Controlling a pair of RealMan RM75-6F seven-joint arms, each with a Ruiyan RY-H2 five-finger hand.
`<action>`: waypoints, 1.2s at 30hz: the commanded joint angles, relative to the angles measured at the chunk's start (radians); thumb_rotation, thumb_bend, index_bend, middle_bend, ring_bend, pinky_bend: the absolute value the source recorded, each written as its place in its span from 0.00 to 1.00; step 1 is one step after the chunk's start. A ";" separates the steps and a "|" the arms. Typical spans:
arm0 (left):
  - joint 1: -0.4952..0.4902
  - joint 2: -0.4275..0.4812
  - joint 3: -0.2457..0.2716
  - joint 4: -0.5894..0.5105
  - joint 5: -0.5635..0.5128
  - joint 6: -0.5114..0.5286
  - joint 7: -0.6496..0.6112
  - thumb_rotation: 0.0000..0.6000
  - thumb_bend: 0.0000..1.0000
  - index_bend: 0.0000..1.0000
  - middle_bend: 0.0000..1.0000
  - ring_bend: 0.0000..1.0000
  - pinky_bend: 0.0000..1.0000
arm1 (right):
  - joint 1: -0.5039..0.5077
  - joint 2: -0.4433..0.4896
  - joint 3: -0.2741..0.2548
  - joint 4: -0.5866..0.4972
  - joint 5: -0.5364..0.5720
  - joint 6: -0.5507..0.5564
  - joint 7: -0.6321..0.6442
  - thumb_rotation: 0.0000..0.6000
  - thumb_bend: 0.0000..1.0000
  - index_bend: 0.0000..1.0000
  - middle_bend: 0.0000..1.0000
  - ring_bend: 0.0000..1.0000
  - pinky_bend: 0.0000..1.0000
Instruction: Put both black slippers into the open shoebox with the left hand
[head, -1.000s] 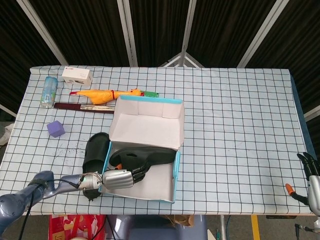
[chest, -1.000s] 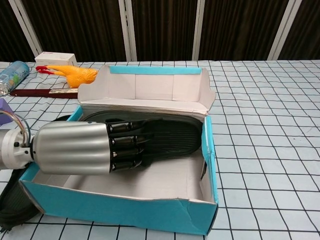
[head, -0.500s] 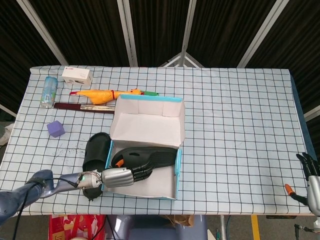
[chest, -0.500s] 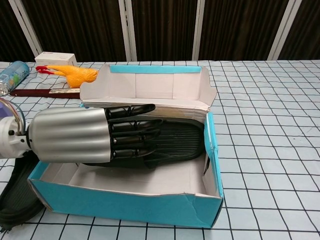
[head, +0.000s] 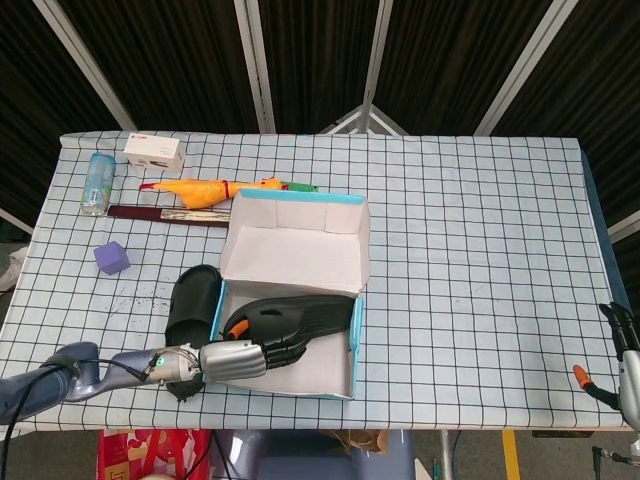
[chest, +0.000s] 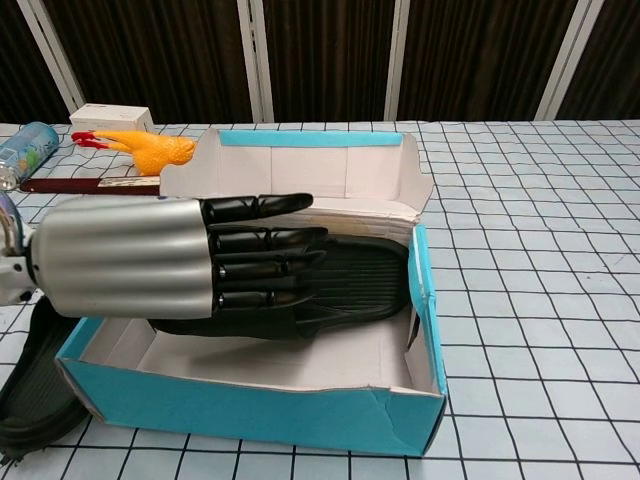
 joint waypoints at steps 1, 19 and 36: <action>-0.005 0.073 -0.019 -0.090 0.007 -0.016 0.045 1.00 0.15 0.11 0.09 0.02 0.07 | 0.000 0.001 -0.001 -0.002 0.000 0.000 -0.002 1.00 0.25 0.12 0.12 0.17 0.14; 0.193 0.236 -0.075 -0.343 -0.123 0.147 -0.004 1.00 0.15 0.14 0.19 0.02 0.08 | 0.001 0.002 0.001 -0.009 0.012 -0.012 -0.008 1.00 0.25 0.12 0.12 0.17 0.14; 0.501 0.409 -0.073 -0.589 -0.555 0.192 -0.297 0.95 0.13 0.14 0.20 0.02 0.08 | 0.002 -0.006 -0.001 -0.006 -0.009 -0.001 -0.017 1.00 0.25 0.12 0.12 0.17 0.14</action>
